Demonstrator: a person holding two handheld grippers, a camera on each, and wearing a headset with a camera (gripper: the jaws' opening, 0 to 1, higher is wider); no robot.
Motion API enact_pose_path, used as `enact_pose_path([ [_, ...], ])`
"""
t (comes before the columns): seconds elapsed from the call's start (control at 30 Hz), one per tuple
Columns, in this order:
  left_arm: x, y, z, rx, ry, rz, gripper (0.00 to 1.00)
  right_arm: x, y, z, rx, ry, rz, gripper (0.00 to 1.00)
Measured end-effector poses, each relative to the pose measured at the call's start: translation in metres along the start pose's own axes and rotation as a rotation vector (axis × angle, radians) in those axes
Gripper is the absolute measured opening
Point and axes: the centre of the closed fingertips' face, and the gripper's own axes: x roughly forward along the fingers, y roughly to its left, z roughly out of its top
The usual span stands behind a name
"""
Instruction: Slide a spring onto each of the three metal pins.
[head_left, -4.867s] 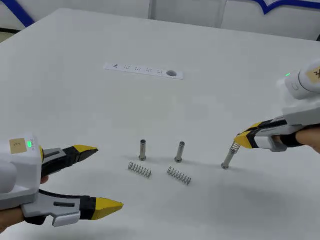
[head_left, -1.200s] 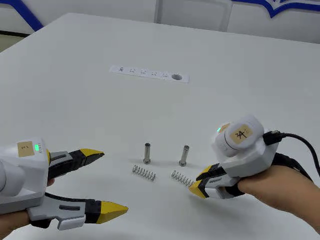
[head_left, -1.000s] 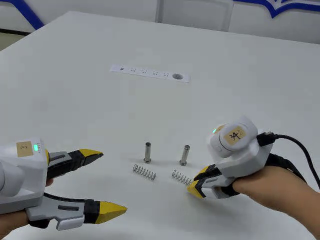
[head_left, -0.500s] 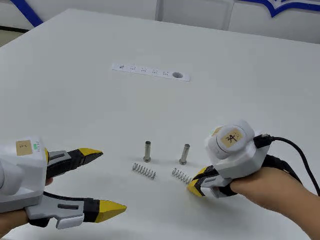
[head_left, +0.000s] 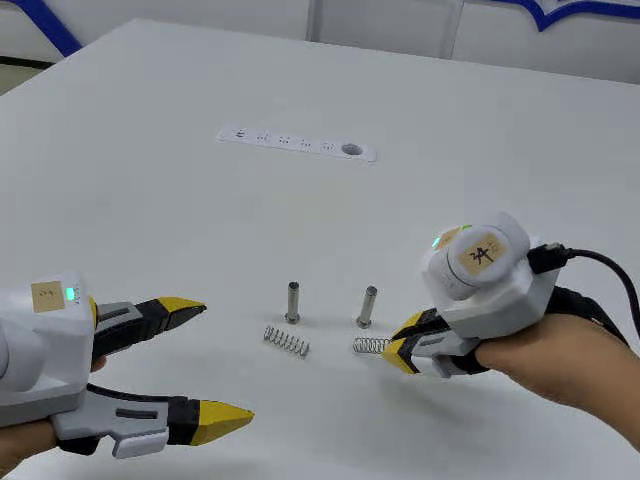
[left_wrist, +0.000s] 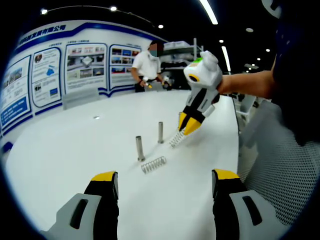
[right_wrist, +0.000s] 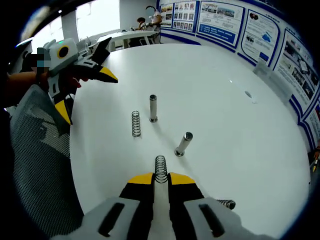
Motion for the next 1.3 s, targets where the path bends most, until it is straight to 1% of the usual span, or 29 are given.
enact_pose_path([
  [0.1, 0.001, 0.001, 0.003, 0.002, -0.005, 0.002, 0.78, -0.005, -0.004, 0.006, -0.01, -0.006, -0.007, 0.11],
  [0.2, 0.001, 0.0, 0.004, 0.003, -0.009, 0.002, 0.78, -0.008, -0.006, 0.007, -0.01, -0.008, -0.008, 0.11],
  [0.43, 0.0, -0.003, 0.001, 0.002, -0.001, -0.002, 0.78, -0.013, -0.004, 0.008, -0.009, -0.004, 0.0, 0.11],
  [0.57, 0.0, -0.001, 0.003, 0.001, -0.008, 0.001, 0.77, -0.019, -0.004, 0.014, -0.015, -0.003, 0.003, 0.11],
  [0.7, 0.001, -0.002, 0.004, 0.003, -0.012, -0.002, 0.77, -0.03, -0.005, 0.022, -0.004, -0.01, 0.021, 0.11],
  [0.83, 0.002, -0.003, 0.001, 0.0, -0.009, -0.005, 0.77, -0.04, -0.012, 0.033, -0.019, -0.013, 0.013, 0.11],
  [0.93, 0.001, -0.002, 0.002, -0.001, -0.013, -0.003, 0.77, -0.047, -0.019, 0.045, -0.03, -0.019, 0.007, 0.11],
  [1.07, 0.001, -0.001, 0.003, -0.001, -0.022, 0.001, 0.77, -0.049, -0.024, 0.056, -0.049, -0.022, -0.008, 0.11],
  [1.2, 0.0, 0.0, 0.002, -0.004, -0.023, 0.003, 0.77, -0.047, -0.026, 0.065, -0.069, -0.024, -0.016, 0.11],
  [1.3, -0.001, -0.001, 0.001, -0.006, -0.022, 0.003, 0.77, -0.043, -0.026, 0.069, -0.071, -0.025, -0.011, 0.11],
])
